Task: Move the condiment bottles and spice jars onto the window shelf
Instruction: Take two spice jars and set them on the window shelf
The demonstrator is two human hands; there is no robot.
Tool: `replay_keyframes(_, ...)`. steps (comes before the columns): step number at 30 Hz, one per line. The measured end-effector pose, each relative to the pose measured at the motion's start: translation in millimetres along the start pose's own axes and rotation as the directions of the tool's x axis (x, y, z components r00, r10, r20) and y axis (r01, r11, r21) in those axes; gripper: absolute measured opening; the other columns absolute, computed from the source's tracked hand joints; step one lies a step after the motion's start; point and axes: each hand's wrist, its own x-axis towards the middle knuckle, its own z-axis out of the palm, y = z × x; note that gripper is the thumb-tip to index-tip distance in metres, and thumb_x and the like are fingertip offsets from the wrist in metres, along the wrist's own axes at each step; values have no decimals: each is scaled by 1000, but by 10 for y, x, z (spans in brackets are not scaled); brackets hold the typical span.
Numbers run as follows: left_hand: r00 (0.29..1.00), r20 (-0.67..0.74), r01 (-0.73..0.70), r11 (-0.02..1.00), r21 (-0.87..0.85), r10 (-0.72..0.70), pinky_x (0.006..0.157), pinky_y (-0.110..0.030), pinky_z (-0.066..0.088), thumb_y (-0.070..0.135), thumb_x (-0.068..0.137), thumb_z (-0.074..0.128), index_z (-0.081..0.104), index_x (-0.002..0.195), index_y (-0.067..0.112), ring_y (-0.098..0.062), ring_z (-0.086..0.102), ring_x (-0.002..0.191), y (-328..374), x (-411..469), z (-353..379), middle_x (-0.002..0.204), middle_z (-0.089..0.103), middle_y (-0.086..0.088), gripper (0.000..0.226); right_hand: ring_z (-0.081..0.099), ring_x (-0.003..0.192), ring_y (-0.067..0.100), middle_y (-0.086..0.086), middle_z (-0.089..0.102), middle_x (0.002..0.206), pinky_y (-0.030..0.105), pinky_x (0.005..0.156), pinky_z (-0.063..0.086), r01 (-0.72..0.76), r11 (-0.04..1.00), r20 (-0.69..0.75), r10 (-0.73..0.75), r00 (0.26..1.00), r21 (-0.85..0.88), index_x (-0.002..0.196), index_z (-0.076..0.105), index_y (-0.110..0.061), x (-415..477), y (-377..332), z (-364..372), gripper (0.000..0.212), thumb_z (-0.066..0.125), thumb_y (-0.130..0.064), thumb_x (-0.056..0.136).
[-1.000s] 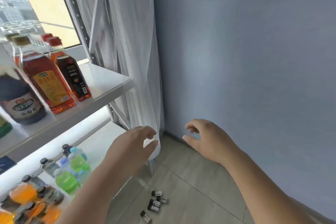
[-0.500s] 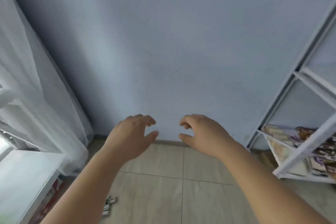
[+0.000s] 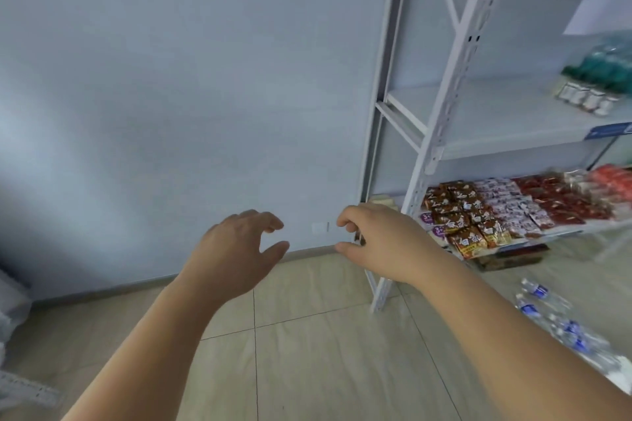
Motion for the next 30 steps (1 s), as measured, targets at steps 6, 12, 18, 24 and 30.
replay_keyframes(6,997,49,-61,998,7,61,101,-32,47,55,96,56,60,127,38,-5,58,118,447,366,221,121,62,22,35,56,111,9,-14,61,120,37,90,52,-61,998,-16,61,998,22,130,57,-31,-52,566,-118,38,60,-48,96)
replay_keyframes(12,995,52,-89,996,-26,90,99,-30,48,54,96,57,60,127,39,-3,58,117,681,894,431,121,62,23,34,56,104,8,-15,60,119,35,86,52,-98,995,-39,98,994,19,130,56,-32,210,1029,-254,40,60,-51,95)
replay_keyframes(18,984,59,-162,985,-64,165,98,-30,48,52,97,57,61,127,37,-4,59,116,1130,1565,590,122,63,21,34,58,107,10,-11,62,121,33,87,53,-148,989,-31,148,989,-11,129,58,-29,383,1544,-565,38,60,-47,96)
replay_keyframes(24,967,85,-239,970,-37,241,99,-30,48,53,97,56,60,128,39,-4,59,117,1574,1985,686,122,63,22,35,60,104,7,-14,62,120,33,86,54,-209,978,-78,209,975,16,129,57,-31,348,2051,-789,38,60,-49,96)
replay_keyframes(30,956,97,-274,961,-34,276,99,-26,47,54,97,55,59,129,40,-2,58,117,2184,2257,872,123,62,23,34,60,106,10,-13,60,120,35,88,53,-245,969,-106,244,964,4,129,56,-31,241,2694,-1008,35,58,-47,98)
